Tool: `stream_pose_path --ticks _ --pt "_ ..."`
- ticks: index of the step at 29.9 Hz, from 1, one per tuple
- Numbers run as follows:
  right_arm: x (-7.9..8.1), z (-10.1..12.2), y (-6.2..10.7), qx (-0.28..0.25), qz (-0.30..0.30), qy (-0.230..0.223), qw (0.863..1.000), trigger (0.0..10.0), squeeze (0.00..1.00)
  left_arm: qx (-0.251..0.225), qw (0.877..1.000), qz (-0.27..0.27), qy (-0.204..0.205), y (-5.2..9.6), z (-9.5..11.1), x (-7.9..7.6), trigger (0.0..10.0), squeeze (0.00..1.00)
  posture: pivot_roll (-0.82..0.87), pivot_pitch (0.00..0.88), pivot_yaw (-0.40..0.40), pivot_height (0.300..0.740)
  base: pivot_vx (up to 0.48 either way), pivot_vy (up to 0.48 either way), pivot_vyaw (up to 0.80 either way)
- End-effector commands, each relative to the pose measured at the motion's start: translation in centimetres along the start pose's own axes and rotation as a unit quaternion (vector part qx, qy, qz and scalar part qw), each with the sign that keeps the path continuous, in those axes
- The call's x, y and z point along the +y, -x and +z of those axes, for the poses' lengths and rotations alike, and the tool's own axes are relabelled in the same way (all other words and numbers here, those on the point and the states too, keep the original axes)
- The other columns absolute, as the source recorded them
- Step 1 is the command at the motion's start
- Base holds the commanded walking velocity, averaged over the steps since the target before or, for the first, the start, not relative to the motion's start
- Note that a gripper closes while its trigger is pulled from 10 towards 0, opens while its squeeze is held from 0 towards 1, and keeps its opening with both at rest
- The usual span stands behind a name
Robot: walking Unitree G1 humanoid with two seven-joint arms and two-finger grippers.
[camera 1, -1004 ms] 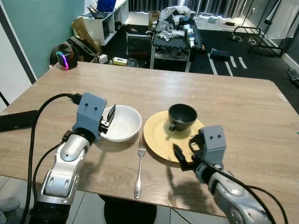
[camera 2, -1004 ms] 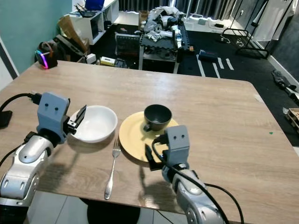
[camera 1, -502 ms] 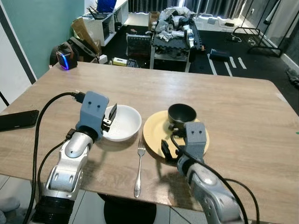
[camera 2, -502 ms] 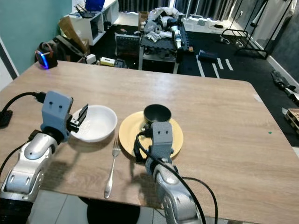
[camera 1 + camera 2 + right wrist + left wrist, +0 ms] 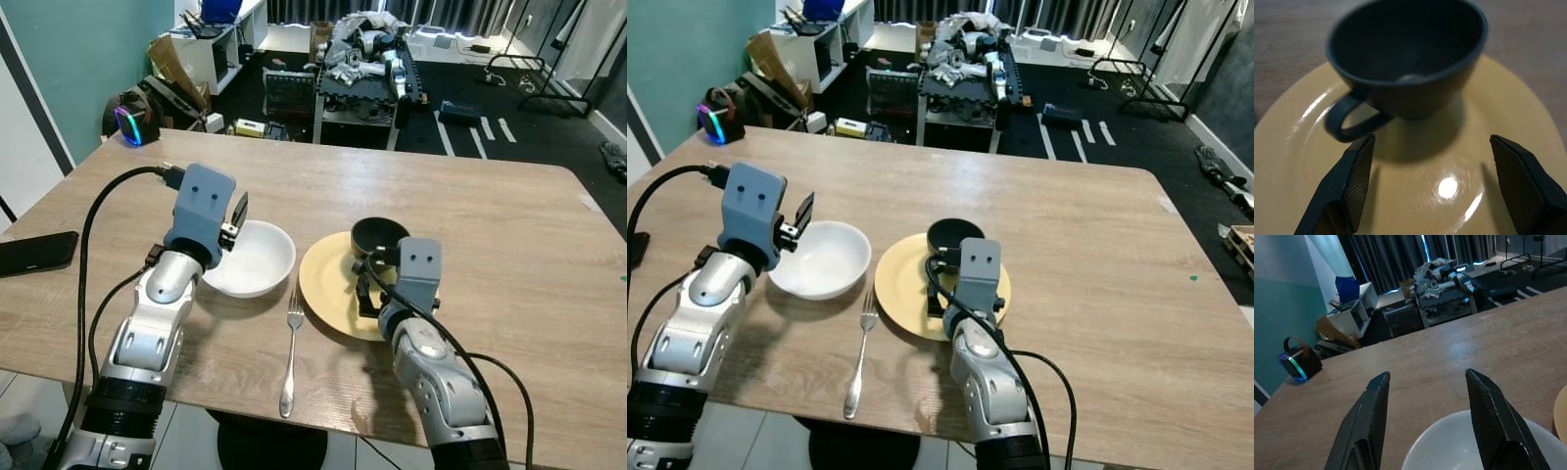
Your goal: Setting the table
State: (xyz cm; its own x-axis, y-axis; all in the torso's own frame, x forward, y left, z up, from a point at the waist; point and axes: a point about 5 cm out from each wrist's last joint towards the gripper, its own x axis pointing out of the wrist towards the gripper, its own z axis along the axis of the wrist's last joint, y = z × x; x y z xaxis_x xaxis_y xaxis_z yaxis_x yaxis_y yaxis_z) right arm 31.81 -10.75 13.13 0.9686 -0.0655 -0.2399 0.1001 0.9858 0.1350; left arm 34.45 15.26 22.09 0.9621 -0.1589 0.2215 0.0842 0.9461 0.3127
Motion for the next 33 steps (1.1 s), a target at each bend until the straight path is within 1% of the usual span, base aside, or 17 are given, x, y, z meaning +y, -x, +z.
stream_pose_path --ticks 1,2,3,4,5,8,9,11,15,18,21,23,27,28,30,31,33 --pt "0.7 -0.3 -0.1 0.009 0.006 -0.036 0.999 10.0 0.00 0.003 1.000 0.006 -0.005 -0.2 -0.1 0.2 10.0 0.00 0.00 0.000 0.050 0.740 0.000 0.000 0.00" --pt "0.7 -0.3 -0.1 0.009 0.006 -0.036 0.999 10.0 0.00 0.003 1.000 0.006 -0.005 -0.2 -0.1 0.2 10.0 0.00 0.00 0.000 0.050 0.740 0.000 0.000 0.00" --pt "1.4 -0.1 -0.1 0.006 0.021 -0.044 0.999 10.0 0.00 0.003 1.000 0.007 -0.006 -0.3 -0.2 0.3 10.0 0.00 0.00 0.000 0.050 0.740 0.000 0.000 0.00" --pt "1.4 -0.1 -0.1 0.006 0.021 -0.044 0.999 10.0 0.00 0.003 1.000 0.007 -0.006 -0.3 -0.2 0.3 10.0 0.00 0.00 0.000 0.050 0.740 0.000 0.000 0.00" --pt "2.0 0.1 0.0 0.003 0.034 -0.046 0.998 10.0 0.00 0.003 1.000 0.007 -0.007 -0.3 -0.2 0.3 10.0 0.00 0.00 0.000 0.052 0.740 0.000 0.000 0.00" --pt "4.6 -0.4 0.0 0.018 0.075 -0.030 0.997 10.0 0.00 0.005 1.000 0.012 -0.010 -0.7 -0.2 0.3 10.0 0.00 0.00 0.000 0.055 0.740 0.000 0.000 0.00" --pt "5.0 -0.5 0.0 0.021 0.081 -0.029 0.996 10.0 0.00 0.006 1.000 0.013 -0.010 -0.8 -0.2 0.3 10.0 0.00 0.00 0.000 0.055 0.740 0.000 0.000 0.00" --pt "5.0 -0.5 0.0 0.021 0.081 -0.029 0.996 10.0 0.00 0.006 1.000 0.013 -0.010 -0.8 -0.2 0.3 10.0 0.00 0.00 0.000 0.055 0.740 0.000 0.000 0.00" --pt "7.2 -0.7 -0.4 0.036 0.105 -0.035 0.993 10.0 0.00 0.008 1.000 0.020 -0.017 -1.3 -0.3 0.6 10.0 0.00 0.02 0.000 0.051 0.740 0.000 0.000 0.00" --pt "7.7 -0.8 -0.7 0.039 0.097 -0.031 0.994 10.0 0.00 0.008 1.000 0.023 -0.019 -1.4 -0.3 0.6 10.0 0.00 0.02 0.000 0.049 0.740 0.000 0.000 0.00" --pt "7.3 -1.2 -1.4 0.044 0.061 -0.021 0.997 10.0 0.00 0.010 0.999 0.027 -0.021 -1.3 -0.4 0.7 10.0 0.00 0.03 0.000 0.045 0.740 0.000 0.000 0.00" --pt "7.1 -1.3 -1.6 0.045 0.053 -0.019 0.997 10.0 0.00 0.011 0.999 0.028 -0.021 -1.3 -0.4 0.7 10.0 0.00 0.04 0.000 0.044 0.740 0.000 0.000 0.00" --pt "5.3 -1.3 -2.5 0.041 -0.003 -0.026 0.999 10.0 0.00 0.014 0.999 0.033 -0.025 -1.1 -0.7 1.0 10.0 0.00 0.04 0.000 0.042 0.740 0.000 0.000 0.00" --pt "5.3 -1.3 -2.5 0.041 -0.003 -0.026 0.999 10.0 0.00 0.014 0.999 0.033 -0.025 -1.1 -0.7 1.0 10.0 0.00 0.04 0.000 0.042 0.740 0.000 0.000 0.00" --pt "4.2 -0.9 -3.0 0.032 -0.029 -0.032 0.999 10.0 0.00 0.015 0.999 0.034 -0.025 -1.1 -0.7 1.0 10.0 0.00 0.03 0.000 0.043 0.740 0.000 0.000 0.00" --pt "4.2 -0.9 -3.0 0.032 -0.029 -0.032 0.999 10.0 0.00 0.015 0.999 0.034 -0.025 -1.1 -0.7 1.0 10.0 0.00 0.03 0.000 0.043 0.740 0.000 0.000 0.00" --pt "3.4 -0.6 -3.2 0.027 -0.043 -0.036 0.998 10.0 0.00 0.014 0.999 0.034 -0.024 -1.1 -0.8 0.9 10.0 0.00 0.03 0.000 0.043 0.740 0.000 0.000 0.00"
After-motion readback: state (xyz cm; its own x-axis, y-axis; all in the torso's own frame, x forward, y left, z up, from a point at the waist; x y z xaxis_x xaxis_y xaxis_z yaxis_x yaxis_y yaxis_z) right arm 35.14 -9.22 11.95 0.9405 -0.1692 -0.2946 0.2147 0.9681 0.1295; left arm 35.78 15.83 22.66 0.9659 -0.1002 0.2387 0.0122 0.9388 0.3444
